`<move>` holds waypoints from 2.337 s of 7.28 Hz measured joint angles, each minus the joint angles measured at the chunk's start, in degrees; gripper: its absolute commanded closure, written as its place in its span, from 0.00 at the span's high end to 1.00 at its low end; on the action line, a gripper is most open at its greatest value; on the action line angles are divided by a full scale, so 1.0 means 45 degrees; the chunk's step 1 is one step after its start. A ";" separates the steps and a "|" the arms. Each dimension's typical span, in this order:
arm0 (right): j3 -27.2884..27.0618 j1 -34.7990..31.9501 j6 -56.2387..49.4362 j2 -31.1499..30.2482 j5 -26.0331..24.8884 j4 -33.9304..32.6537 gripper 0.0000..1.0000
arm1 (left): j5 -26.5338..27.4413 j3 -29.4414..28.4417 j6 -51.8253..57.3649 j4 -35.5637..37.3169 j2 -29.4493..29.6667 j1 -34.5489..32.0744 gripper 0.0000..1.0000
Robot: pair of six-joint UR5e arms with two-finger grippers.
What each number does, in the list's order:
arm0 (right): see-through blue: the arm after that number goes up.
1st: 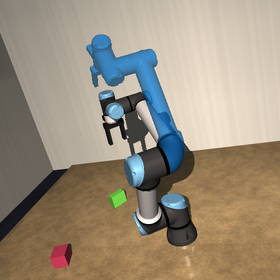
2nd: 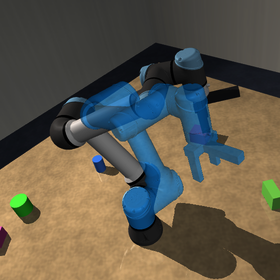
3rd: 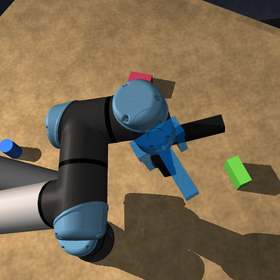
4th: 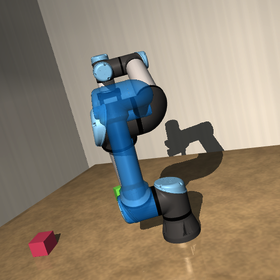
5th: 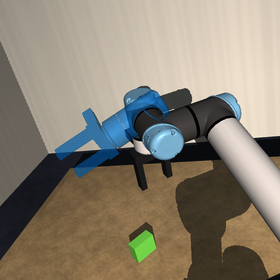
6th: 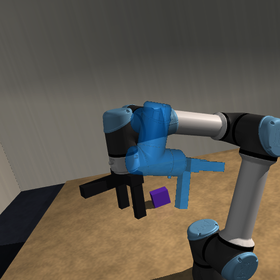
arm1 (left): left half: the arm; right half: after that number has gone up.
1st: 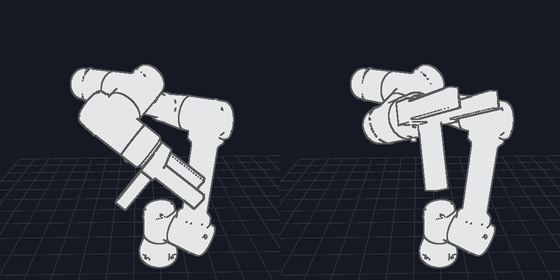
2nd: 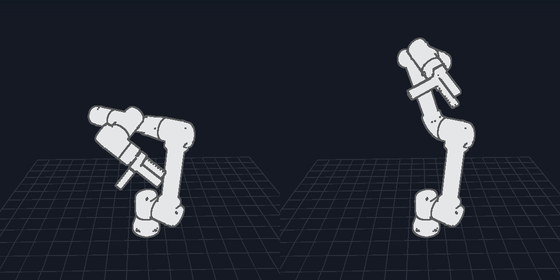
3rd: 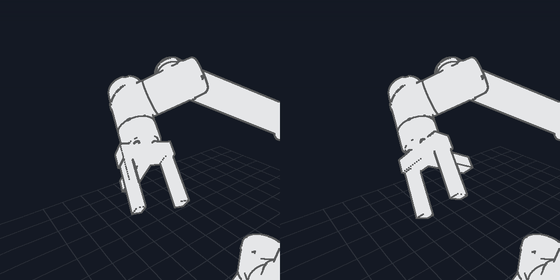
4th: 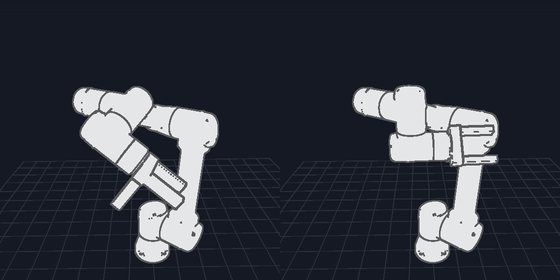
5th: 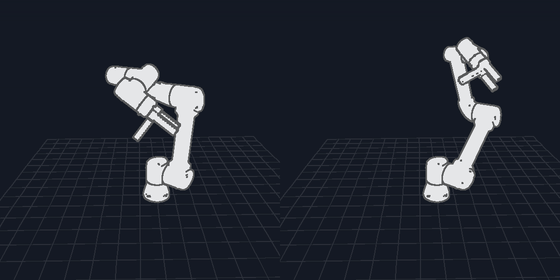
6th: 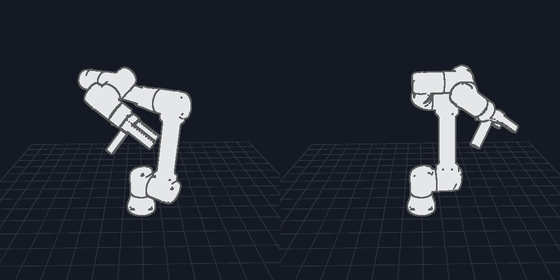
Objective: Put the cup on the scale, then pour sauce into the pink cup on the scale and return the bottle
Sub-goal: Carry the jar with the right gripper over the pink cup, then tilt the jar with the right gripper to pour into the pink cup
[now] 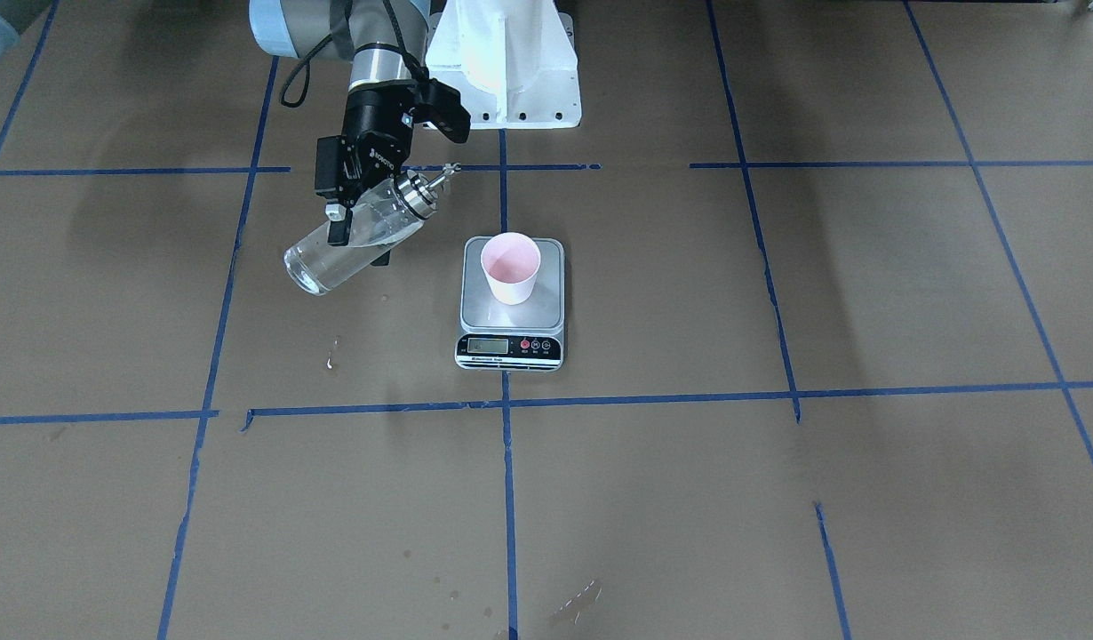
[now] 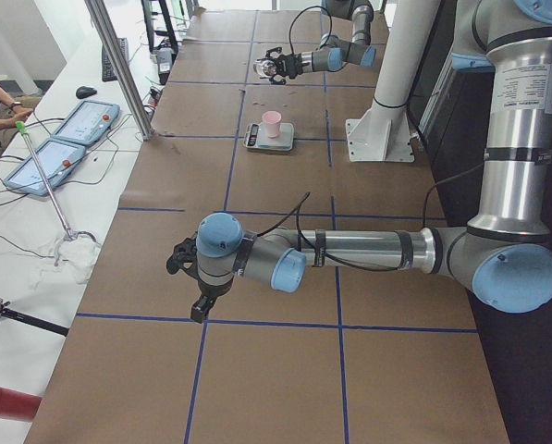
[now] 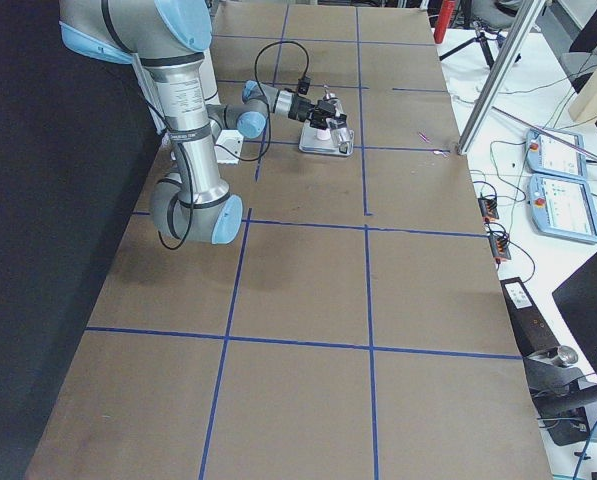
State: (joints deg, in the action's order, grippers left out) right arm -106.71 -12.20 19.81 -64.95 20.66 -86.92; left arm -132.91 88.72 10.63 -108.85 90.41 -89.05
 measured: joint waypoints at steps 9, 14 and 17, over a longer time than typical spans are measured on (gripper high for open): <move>0.2392 -0.0010 -0.4014 0.1272 -0.1339 -0.0035 0.00 | 0.0121 0.0005 0.0076 0.0062 -0.0288 -0.0034 1.00; 0.2504 -0.0047 -0.6098 0.1274 -0.2384 -0.0365 0.00 | 0.0116 -0.0022 0.0079 0.0084 -0.0270 -0.0035 1.00; 0.2520 -0.0105 -0.7761 0.1273 -0.3053 -0.0372 0.00 | 0.0076 -0.0018 0.0079 0.0092 -0.0254 -0.0035 1.00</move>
State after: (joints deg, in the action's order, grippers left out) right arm -95.37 -12.67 -15.12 -59.23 6.92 -88.59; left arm -132.57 88.64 10.99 -108.44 89.27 -89.21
